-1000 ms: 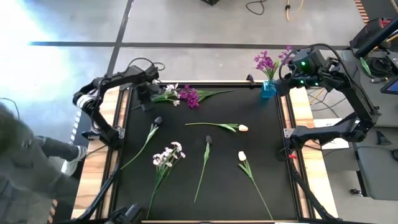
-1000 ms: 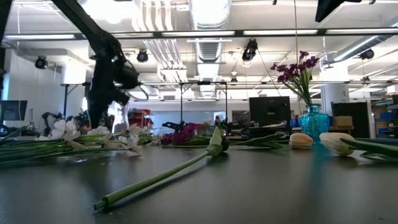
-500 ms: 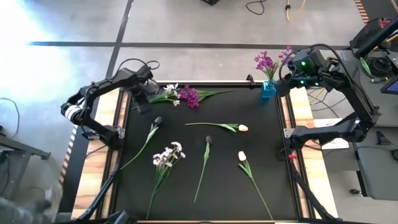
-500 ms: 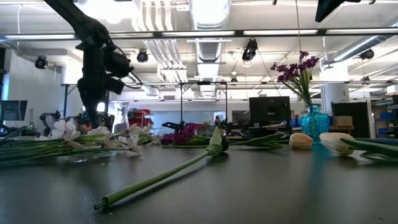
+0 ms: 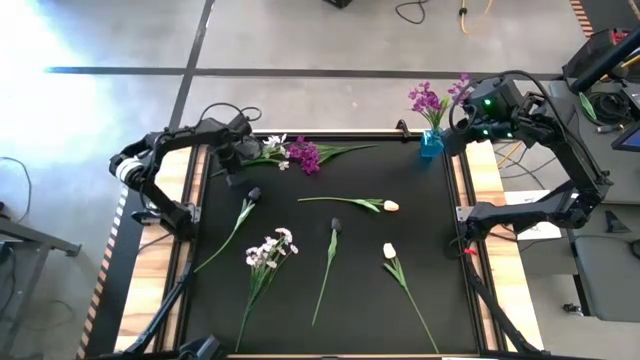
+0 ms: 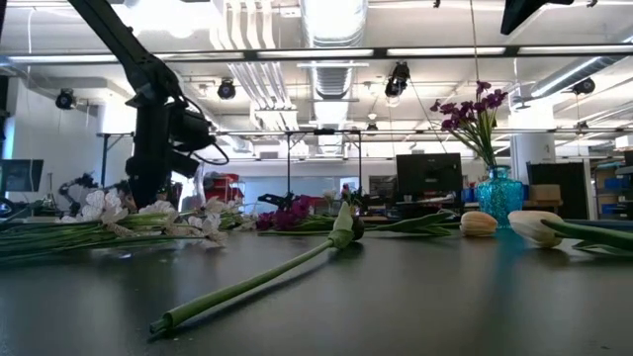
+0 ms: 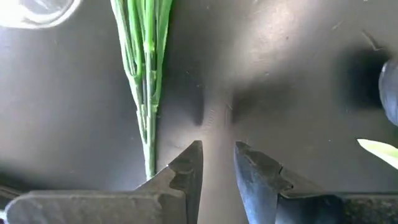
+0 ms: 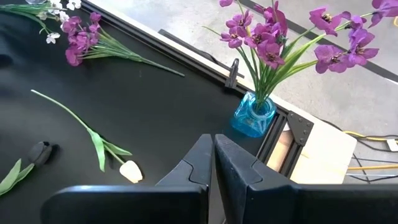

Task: Sort flowers into vase by color
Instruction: Put the top white flowers into the transparent vase

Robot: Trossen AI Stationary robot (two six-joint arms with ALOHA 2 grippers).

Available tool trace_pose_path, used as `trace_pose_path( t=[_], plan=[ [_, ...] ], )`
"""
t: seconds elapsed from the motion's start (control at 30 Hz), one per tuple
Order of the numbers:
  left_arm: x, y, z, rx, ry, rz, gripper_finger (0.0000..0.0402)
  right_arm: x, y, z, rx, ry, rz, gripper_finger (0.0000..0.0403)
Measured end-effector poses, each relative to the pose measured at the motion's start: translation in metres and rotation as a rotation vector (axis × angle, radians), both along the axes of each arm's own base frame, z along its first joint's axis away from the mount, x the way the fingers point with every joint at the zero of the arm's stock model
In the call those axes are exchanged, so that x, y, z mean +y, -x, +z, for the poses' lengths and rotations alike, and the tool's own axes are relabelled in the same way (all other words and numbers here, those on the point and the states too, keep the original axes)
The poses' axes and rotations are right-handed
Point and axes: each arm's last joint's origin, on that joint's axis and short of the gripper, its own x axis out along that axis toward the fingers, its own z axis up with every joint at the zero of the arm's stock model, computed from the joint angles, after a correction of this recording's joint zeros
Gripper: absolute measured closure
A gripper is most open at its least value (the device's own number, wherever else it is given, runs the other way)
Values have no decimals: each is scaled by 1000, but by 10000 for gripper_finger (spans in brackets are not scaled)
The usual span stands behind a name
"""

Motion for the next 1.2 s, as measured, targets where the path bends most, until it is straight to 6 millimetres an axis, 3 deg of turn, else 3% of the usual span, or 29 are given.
trace_pose_path(
  t=[0.43,0.73,0.93,1.03,1.2],
  plan=[
    [-2,-6,2,2,-23,-25,327,0,0,0,0,0,0,390],
    [-30,-36,10,-54,-20,-159,392,0,0,0,0,0,0,390],
    [-51,-53,20,-110,-58,-136,398,0,0,0,0,0,0,390],
    [-60,-66,29,-185,-140,-110,401,0,0,0,0,0,0,390],
    [-58,-83,37,-198,-440,-28,401,0,0,0,1,1,-1,390]
  ],
)
